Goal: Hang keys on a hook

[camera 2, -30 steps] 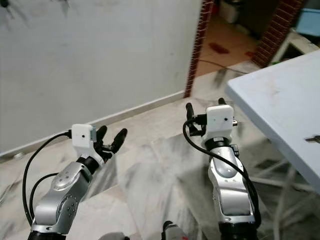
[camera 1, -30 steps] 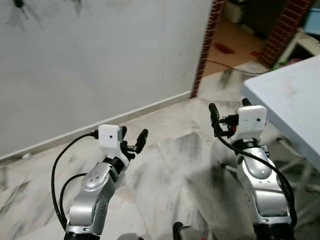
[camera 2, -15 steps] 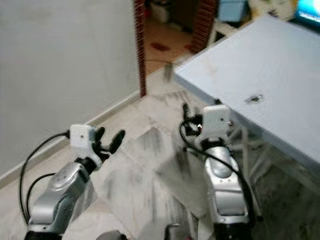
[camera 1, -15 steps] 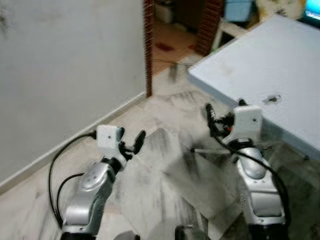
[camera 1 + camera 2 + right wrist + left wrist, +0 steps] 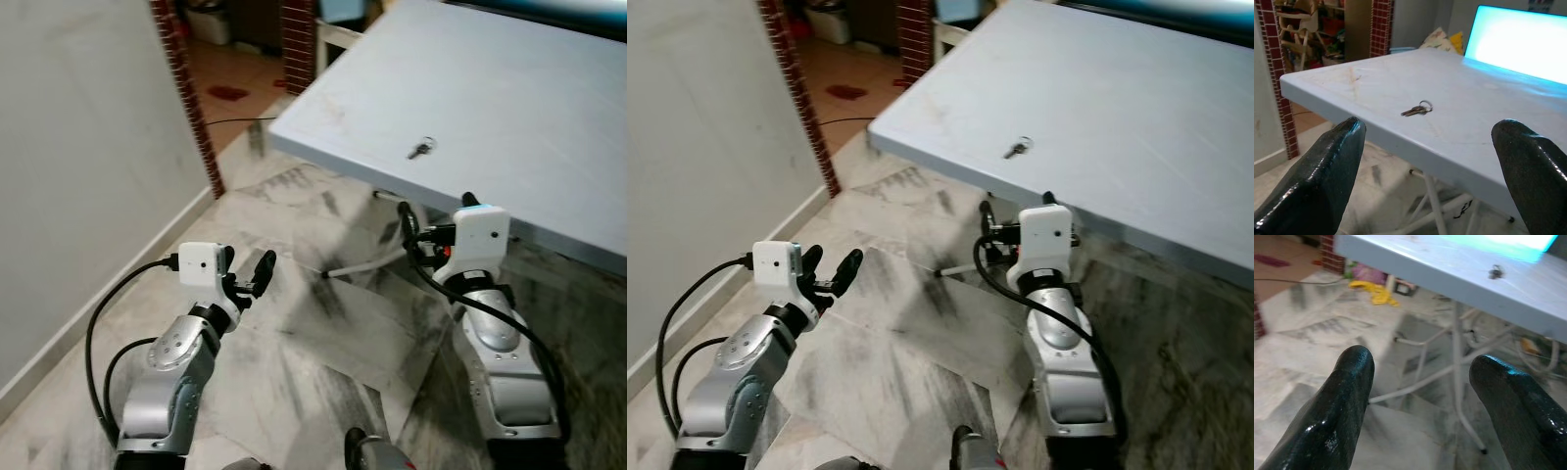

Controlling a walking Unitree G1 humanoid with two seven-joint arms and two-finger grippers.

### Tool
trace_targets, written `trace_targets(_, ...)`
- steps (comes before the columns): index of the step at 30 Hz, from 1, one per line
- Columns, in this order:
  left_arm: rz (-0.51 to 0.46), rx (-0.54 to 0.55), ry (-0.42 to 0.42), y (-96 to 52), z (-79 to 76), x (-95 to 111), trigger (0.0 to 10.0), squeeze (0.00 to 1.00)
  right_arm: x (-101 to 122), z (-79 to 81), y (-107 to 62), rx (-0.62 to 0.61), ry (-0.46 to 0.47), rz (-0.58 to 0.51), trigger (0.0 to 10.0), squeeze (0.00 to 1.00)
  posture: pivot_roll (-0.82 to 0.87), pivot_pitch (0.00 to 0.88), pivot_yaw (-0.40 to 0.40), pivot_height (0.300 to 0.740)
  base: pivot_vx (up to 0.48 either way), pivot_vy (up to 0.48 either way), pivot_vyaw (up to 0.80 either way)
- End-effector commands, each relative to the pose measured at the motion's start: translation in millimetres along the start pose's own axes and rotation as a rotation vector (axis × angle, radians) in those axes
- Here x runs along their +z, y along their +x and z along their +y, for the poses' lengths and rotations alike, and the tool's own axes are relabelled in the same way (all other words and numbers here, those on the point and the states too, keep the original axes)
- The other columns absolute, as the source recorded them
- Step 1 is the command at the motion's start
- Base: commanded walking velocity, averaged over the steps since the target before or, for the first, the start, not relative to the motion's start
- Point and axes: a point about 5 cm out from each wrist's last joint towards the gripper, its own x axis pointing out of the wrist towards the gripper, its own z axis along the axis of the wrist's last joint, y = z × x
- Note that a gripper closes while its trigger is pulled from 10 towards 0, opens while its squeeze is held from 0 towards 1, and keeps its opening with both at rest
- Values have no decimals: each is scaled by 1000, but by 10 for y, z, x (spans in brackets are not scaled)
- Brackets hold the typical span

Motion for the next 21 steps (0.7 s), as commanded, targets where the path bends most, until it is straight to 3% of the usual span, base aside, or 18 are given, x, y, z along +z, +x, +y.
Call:
trace_targets(1,1,32,10,-39,94,9,10000,0,30,65,5,18,16,-10,10000,0,-13,170,50,740,0,0,0)
trace_targets(21,-9,63,23,-26,144,36,10000,0,14,59,15,-12,4,0,10000,0,-7,165,52,740,0,0,0)
